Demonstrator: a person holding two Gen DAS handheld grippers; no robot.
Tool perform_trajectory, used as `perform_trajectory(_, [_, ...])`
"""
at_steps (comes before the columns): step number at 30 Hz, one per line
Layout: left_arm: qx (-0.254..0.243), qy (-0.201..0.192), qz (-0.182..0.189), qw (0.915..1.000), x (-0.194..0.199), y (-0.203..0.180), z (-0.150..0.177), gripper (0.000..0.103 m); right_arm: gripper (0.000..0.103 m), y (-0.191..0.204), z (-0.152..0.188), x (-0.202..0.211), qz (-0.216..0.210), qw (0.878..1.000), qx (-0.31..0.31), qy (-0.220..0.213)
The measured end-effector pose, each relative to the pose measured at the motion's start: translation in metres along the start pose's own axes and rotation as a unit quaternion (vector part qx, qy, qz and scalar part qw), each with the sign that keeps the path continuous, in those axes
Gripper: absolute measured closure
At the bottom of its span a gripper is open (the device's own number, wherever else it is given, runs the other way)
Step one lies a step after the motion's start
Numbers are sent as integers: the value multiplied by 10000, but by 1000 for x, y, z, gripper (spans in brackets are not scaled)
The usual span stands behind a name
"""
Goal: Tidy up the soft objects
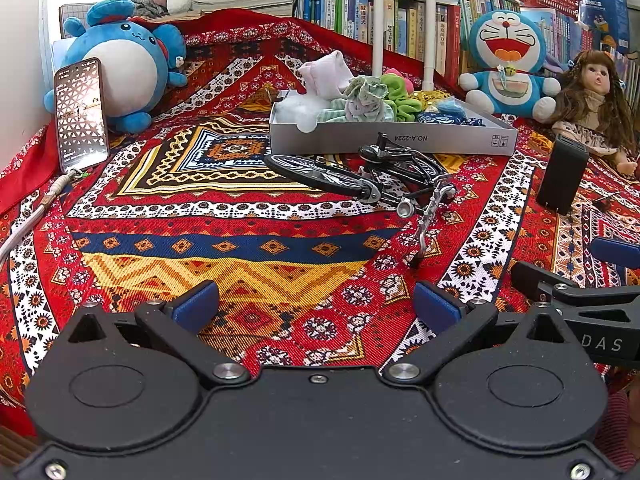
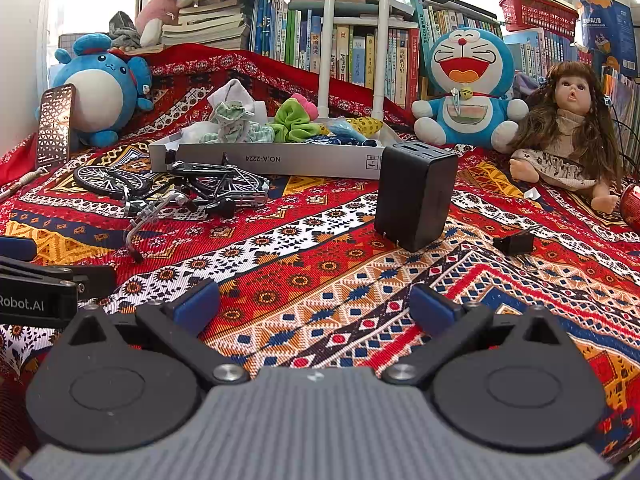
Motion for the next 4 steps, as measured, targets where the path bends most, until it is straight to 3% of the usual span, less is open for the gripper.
perform_trajectory(4, [1,3,0,10000,0,-1,0,0,0,0,0,0,0,10000,0,-3])
Point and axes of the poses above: each gripper's, at about its wrist camera, not at the fingertips, and x roughly against the way its jaws point, y to its left, z to its underside, the point moved 8 cm from there along -x, roughly the way its jaws point, and after that the axes turned 2 degrees about z, right-handed, at the moved point
